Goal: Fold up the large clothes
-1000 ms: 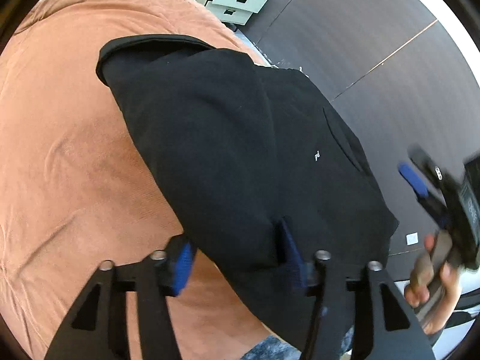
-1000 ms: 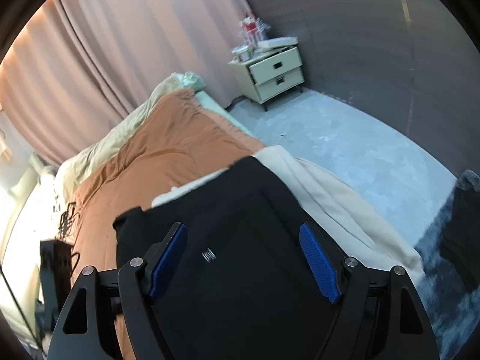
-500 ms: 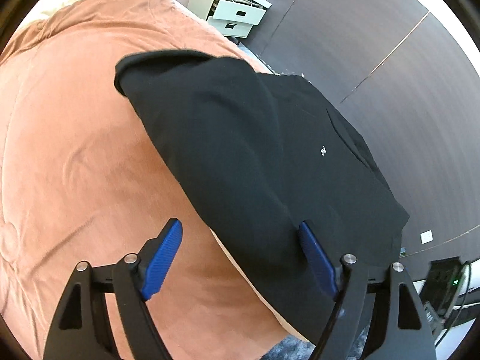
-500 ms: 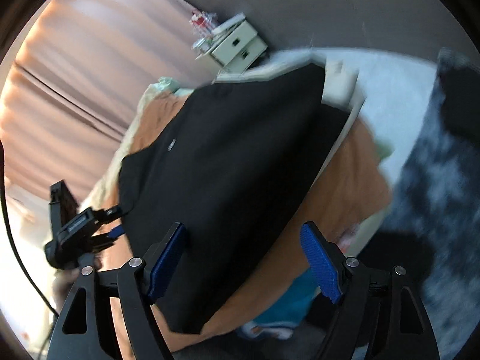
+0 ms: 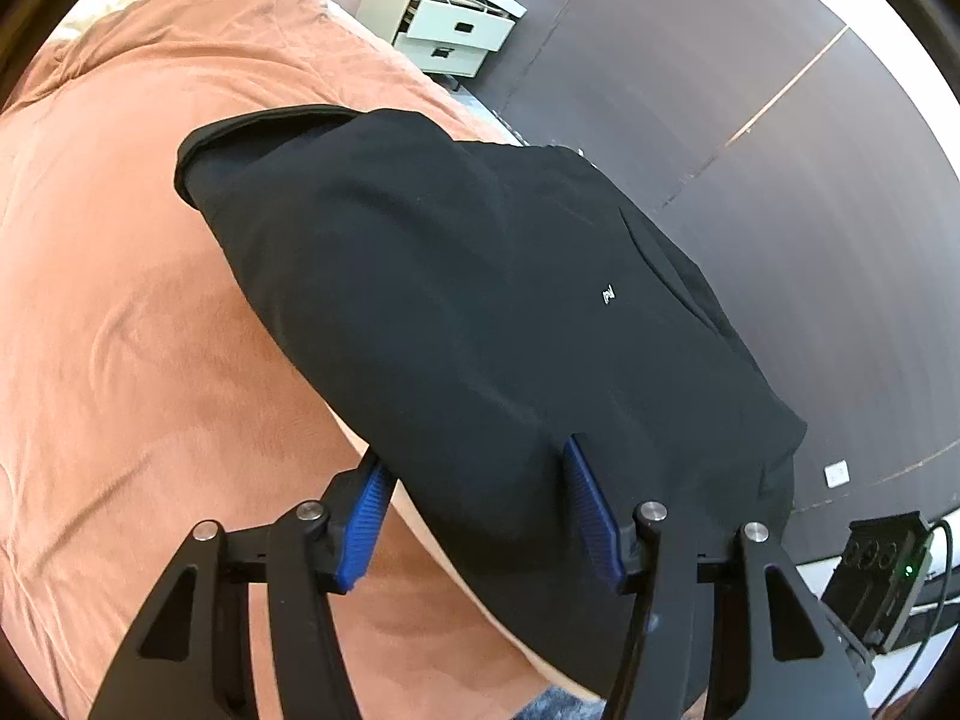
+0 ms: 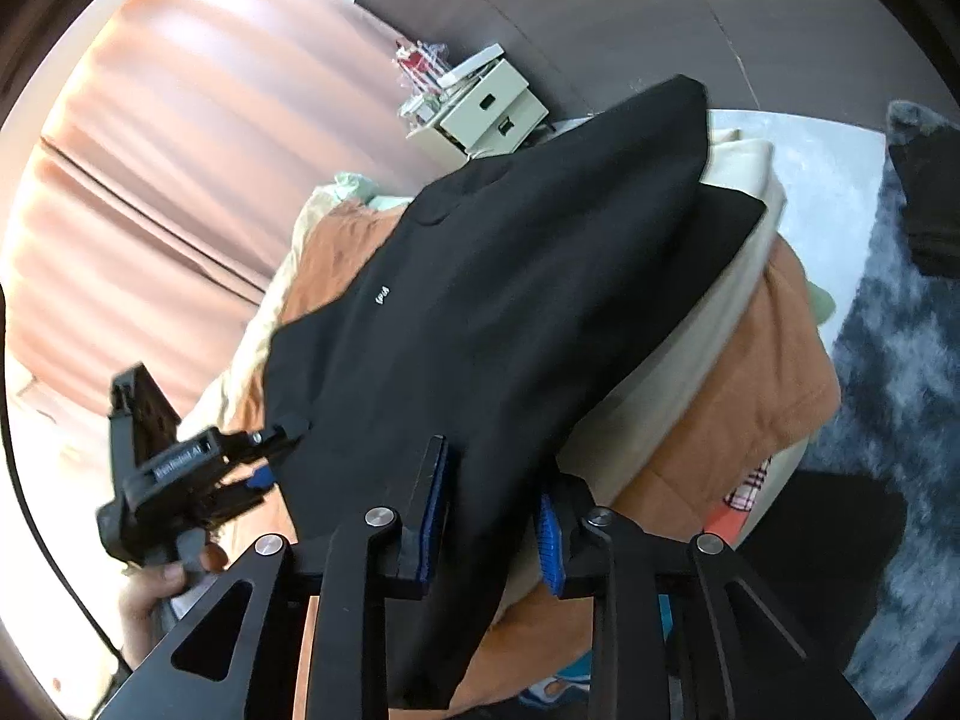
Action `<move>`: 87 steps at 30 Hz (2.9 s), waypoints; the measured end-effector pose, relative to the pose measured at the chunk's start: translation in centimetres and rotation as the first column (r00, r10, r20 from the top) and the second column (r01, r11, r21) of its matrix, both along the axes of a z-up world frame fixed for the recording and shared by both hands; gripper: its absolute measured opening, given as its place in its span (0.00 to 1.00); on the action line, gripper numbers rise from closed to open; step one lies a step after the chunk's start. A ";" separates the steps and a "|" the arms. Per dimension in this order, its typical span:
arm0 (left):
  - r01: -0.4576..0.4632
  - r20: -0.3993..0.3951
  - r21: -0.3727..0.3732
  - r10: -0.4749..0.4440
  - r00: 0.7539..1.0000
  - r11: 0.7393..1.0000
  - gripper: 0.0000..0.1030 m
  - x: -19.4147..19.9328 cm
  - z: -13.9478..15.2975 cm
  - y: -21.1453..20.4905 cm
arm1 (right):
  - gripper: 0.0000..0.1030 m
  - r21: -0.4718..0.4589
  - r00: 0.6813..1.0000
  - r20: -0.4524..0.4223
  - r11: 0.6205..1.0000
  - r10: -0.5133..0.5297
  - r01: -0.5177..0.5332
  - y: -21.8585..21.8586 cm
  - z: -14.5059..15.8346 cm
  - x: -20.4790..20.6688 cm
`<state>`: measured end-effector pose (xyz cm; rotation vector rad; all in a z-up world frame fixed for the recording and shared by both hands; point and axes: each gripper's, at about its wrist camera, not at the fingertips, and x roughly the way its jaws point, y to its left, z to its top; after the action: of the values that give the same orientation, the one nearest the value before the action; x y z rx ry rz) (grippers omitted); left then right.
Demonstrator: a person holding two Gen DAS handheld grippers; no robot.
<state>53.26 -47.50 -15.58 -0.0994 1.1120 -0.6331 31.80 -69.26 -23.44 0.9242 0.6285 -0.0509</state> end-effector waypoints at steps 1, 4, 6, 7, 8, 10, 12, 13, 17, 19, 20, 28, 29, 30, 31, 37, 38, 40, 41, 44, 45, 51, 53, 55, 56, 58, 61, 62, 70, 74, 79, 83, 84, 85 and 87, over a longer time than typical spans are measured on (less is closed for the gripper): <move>-0.007 0.004 -0.002 0.007 1.000 1.000 0.56 0.4 0.1 0.0 | 0.26 0.005 1.000 -0.002 1.000 0.002 -0.002 -0.1 0.0 0.3; -0.021 0.009 -0.007 0.021 1.000 1.000 0.56 1.7 0.0 -0.1 | 0.26 0.012 1.000 0.006 1.000 0.002 -0.002 0.0 0.3 1.3; -0.024 0.018 0.007 0.023 1.000 1.000 0.56 2.4 0.0 -0.1 | 0.26 0.003 1.000 -0.003 1.000 0.004 -0.004 0.2 0.3 2.3; -0.022 0.017 0.007 0.022 1.000 1.000 0.56 2.6 0.0 -0.1 | 0.26 -0.007 1.000 -0.014 1.000 0.004 -0.004 0.4 0.1 2.7; -0.020 0.015 0.003 0.020 1.000 1.000 0.56 2.5 -0.2 -0.3 | 0.26 -0.041 0.999 -0.046 0.999 0.000 -0.002 0.7 0.1 3.2; -0.027 0.045 0.015 0.027 0.999 1.000 0.56 2.2 0.4 0.1 | 0.37 -0.108 0.994 -0.108 0.994 -0.023 0.011 1.1 0.2 3.8; -0.037 0.088 0.035 0.034 0.996 0.999 0.56 1.3 0.6 0.1 | 0.43 -0.155 0.991 -0.127 0.988 -0.044 0.024 1.6 0.9 3.7; -0.042 0.116 0.044 0.037 0.993 0.998 0.56 1.0 1.0 0.6 | 0.48 -0.174 0.991 -0.125 0.984 -0.043 0.020 1.9 1.3 3.7; -0.064 0.154 0.037 0.058 0.986 0.997 0.56 0.1 2.1 3.2 | 0.54 -0.261 0.987 -0.161 0.965 -0.031 -0.012 3.0 3.1 4.0; -0.073 0.153 0.023 0.068 0.986 0.997 0.56 -0.1 2.6 4.7 | 0.62 -0.274 0.986 -0.165 0.962 -0.032 -0.014 3.2 3.7 3.7; -0.076 0.152 0.018 0.072 0.986 0.997 0.56 -0.2 2.9 5.5 | 0.65 -0.274 0.987 -0.157 0.962 -0.032 -0.013 3.1 3.9 3.4; -0.132 0.224 0.058 0.116 0.968 0.989 0.59 -2.1 5.1 12.1 | 0.86 -0.284 0.995 -0.098 0.957 0.036 -0.062 5.6 6.9 1.8; -0.137 0.221 0.056 0.122 0.968 0.989 0.67 -2.4 5.3 13.2 | 0.89 -0.287 0.995 -0.089 0.955 0.048 -0.071 6.2 7.2 1.7; -0.145 0.227 0.051 0.130 0.965 0.988 0.74 -2.9 5.6 14.3 | 0.92 -0.292 0.995 -0.077 0.953 0.064 -0.084 6.9 7.7 1.7; -0.150 0.236 0.048 0.135 0.962 0.987 0.76 -3.0 6.0 15.2 | 0.93 -0.296 0.995 -0.070 0.951 0.076 -0.093 7.6 8.1 1.7; -0.190 0.308 0.004 0.180 0.934 0.982 1.00 -5.3 8.0 20.8 | 1.00 -0.304 0.989 -0.041 0.941 0.141 -0.147 11.8 9.4 1.9; -0.194 0.322 -0.012 0.188 0.928 0.981 1.00 -5.7 8.3 22.0 | 1.00 -0.307 0.988 -0.039 0.939 0.150 -0.155 12.5 9.6 1.9; -0.201 0.346 -0.027 0.198 0.917 0.979 1.00 -6.7 8.9 23.6 | 1.00 -0.318 0.984 -0.029 0.932 0.174 -0.174 14.0 10.2 2.0; -0.206 0.357 -0.031 0.204 0.912 0.978 1.00 -7.2 9.1 24.5 | 1.00 -0.324 0.983 -0.026 0.929 0.180 -0.178 14.6 10.5 2.0; -0.225 0.382 -0.037 0.222 0.897 0.974 1.00 -8.6 9.6 27.0 | 1.00 -0.333 0.979 -0.008 0.923 0.203 -0.194 16.6 11.3 1.8; -0.229 0.385 -0.037 0.225 0.895 0.973 1.00 -9.0 9.7 27.6 | 1.00 -0.335 0.977 -0.002 0.921 0.212 -0.200 17.2 11.5 1.7; -0.268 0.408 -0.054 0.266 0.873 0.962 1.00 -12.1 10.6 32.5 | 1.00 -0.355 0.962 0.034 0.903 0.272 -0.243 21.4 13.0 1.7; -0.276 0.411 -0.058 0.275 0.869 0.959 1.00 -13.4 10.8 34.0 | 1.00 -0.362 0.954 0.051 0.896 0.295 -0.257 23.0 13.6 1.6; -0.286 0.427 -0.064 0.286 0.858 0.956 1.00 -14.7 11.2 35.5 | 1.00 -0.366 0.947 0.064 0.890 0.316 -0.272 24.3 14.1 1.5; -0.292 0.433 -0.070 0.293 0.853 0.954 1.00 -15.5 11.4 36.3 | 1.00 -0.373 0.942 0.069 0.884 0.329 -0.281 25.1 14.4 1.4; -0.309 0.436 -0.084 0.314 0.843 0.947 1.00 -16.9 11.6 38.0 | 1.00 -0.393 0.932 0.081 0.871 0.352 -0.295 26.7 15.1 1.0; -0.326 0.443 -0.095 0.333 0.832 0.941 1.00 -19.0 11.7 40.0 | 1.00 -0.422 0.922 0.089 0.853 0.377 -0.308 28.5 15.7 0.4; -0.330 0.452 -0.097 0.337 0.826 0.939 1.00 -19.8 11.8 40.6 | 1.00 -0.434 0.918 0.093 0.846 0.385 -0.311 29.3 15.9 0.1; -0.399 0.504 -0.104 0.394 0.768 0.911 1.00 -26.0 12.2 46.1 | 1.00 -0.512 0.900 0.113 0.801 0.422 -0.311 34.1 16.8 -3.0; -0.437 0.548 -0.089 0.411 0.729 0.895 1.00 -28.7 12.7 48.3 | 1.00 -0.535 0.901 0.113 0.790 0.419 -0.300 36.0 17.0 -4.3; -0.468 0.588 -0.076 0.419 0.692 0.880 1.00 -31.7 13.1 50.6 | 1.00 -0.568 0.901 0.123 0.774 0.417 -0.280 37.9 17.0 -6.2; -0.486 0.580 -0.072 0.433 0.690 0.871 1.00 -33.0 12.3 52.0 | 1.00 -0.580 0.901 0.137 0.771 0.412 -0.264 38.8 17.1 -7.2; -0.497 0.581 -0.071 0.440 0.685 0.865 1.00 -33.3 12.0 52.4 | 1.00 -0.583 0.901 0.140 0.770 0.411 -0.260 39.0 17.1 -7.5; -0.503 0.580 -0.069 0.445 0.682 0.862 1.00 -33.6 11.8 52.6 | 1.00 -0.586 0.901 0.142 0.768 0.409 -0.257 39.1 17.1 -7.7; -0.521 0.573 -0.072 0.463 0.676 0.850 1.00 -34.4 11.2 53.5 | 1.00 -0.588 0.900 0.142 0.767 0.411 -0.258 39.4 17.0 -8.1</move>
<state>18.88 6.00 -4.42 -0.1104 0.4777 -0.0870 23.66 -29.88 -6.47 0.2257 0.4803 0.2054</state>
